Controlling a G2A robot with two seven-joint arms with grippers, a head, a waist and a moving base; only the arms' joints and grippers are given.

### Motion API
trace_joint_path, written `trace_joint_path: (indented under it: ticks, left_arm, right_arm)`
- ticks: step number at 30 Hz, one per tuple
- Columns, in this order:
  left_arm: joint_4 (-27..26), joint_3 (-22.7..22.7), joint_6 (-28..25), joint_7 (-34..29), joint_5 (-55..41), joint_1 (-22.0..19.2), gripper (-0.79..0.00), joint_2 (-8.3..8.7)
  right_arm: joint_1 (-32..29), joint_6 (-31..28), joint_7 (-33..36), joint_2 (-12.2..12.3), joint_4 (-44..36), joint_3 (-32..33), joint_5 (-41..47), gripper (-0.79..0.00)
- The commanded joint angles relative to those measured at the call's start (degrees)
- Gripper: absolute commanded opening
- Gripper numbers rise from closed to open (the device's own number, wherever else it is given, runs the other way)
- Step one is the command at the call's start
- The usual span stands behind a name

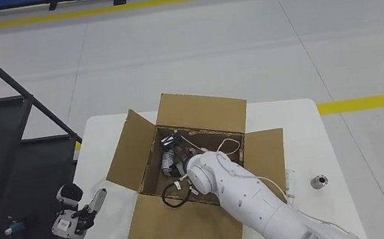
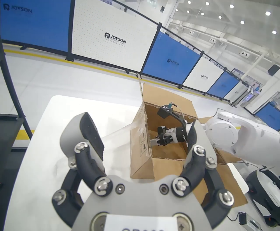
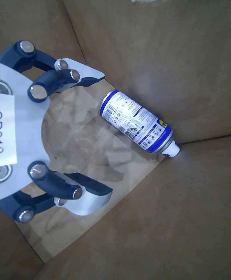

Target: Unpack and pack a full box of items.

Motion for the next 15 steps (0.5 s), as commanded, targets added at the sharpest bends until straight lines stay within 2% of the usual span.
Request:
trace_joint_path:
  ticks: [1,3,4,5,6,14,15]
  left_arm:
    - [0.74,1.67,0.58,-1.68,1.66,-1.73,0.0,0.12]
    - [1.55,3.08,1.12,-2.64,2.74,-2.99,0.0,0.2]
    - [1.92,3.72,1.12,-3.57,2.56,-3.58,-0.058,0.25]
    - [2.43,4.15,1.38,-4.13,1.98,-4.18,-0.283,0.28]
    - [2.88,4.51,1.66,-4.87,1.75,-4.78,-0.382,0.34]
    - [5.15,6.61,3.28,-7.76,1.44,-7.88,-0.459,0.69]
    - [5.17,6.7,3.46,-8.06,1.27,-8.21,-0.496,0.74]
  right_arm:
    - [-0.51,-0.47,-0.12,0.38,-0.38,0.6,-0.29,0.0]
    - [-1.05,-0.86,-0.13,0.8,-0.84,1.3,-0.54,0.0]
    - [-1.35,-0.95,-0.16,1.0,-1.12,1.6,-0.77,0.0]
    - [-1.64,-1.09,0.01,1.19,-1.41,1.85,-1.02,0.0]
    - [-1.9,-1.2,0.11,1.37,-1.76,2.12,-1.24,0.0]
    - [-3.56,-1.52,1.82,2.55,-4.25,3.93,-3.08,0.0]
    - [-3.7,-1.65,2.07,2.66,-4.45,4.18,-3.1,0.0]
